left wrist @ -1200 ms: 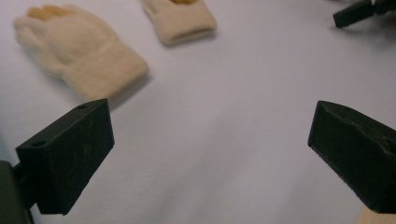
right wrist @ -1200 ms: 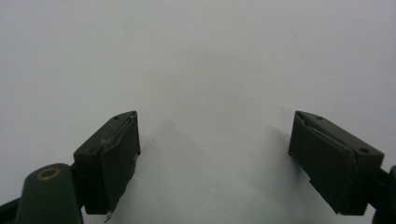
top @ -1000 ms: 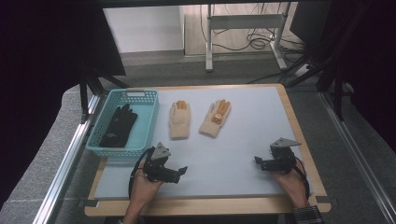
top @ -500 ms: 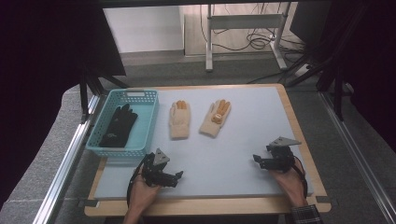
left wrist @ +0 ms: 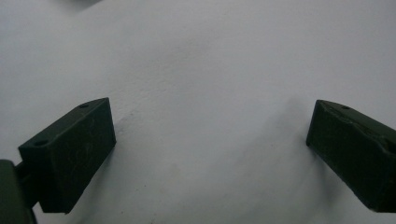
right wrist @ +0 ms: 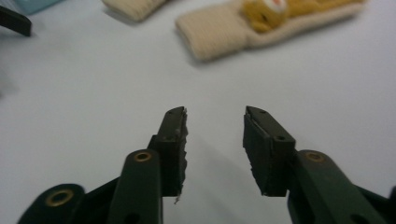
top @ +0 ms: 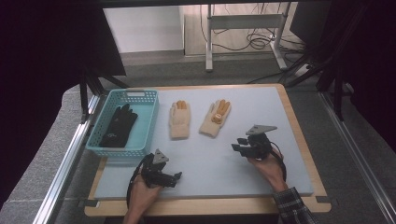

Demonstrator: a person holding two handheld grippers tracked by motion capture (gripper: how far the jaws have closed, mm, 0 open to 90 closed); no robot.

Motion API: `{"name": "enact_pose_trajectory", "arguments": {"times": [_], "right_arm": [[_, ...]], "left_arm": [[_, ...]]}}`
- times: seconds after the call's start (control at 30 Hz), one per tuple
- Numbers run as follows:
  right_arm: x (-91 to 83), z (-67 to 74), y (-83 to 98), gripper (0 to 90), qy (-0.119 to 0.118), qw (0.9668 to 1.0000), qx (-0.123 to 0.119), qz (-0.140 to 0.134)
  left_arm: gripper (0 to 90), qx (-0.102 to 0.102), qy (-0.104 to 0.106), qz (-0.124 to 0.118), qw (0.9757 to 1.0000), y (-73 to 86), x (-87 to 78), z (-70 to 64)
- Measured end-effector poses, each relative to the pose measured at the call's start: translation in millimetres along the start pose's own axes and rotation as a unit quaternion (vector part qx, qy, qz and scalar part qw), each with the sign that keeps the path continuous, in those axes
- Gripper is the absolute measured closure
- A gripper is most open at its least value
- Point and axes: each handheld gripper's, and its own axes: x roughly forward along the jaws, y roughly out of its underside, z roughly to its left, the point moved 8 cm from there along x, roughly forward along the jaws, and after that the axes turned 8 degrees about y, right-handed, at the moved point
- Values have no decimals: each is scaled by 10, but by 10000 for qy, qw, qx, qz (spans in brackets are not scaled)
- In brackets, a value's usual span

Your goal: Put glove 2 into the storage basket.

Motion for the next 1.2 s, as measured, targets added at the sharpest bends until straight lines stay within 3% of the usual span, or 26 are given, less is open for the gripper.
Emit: {"name": "enact_pose_trajectory", "arguments": {"times": [0.27,0.63,0.97,1.2], "right_arm": [[430,260,-369,704,-314,9992,-244,35],[1023,487,-735,636,-432,9985,-341,72],[1413,591,-1016,545,-353,9990,-287,-14],[1735,613,-1099,508,-116,9991,-360,183]], "left_arm": [[14,-3,-1,-10,10000,1,1,0],[15,-1,-5,-9,10000,3,0,1],[15,-4,-6,-17,10000,3,-1,0],[16,1,-7,-16,10000,3,-3,0]]}}
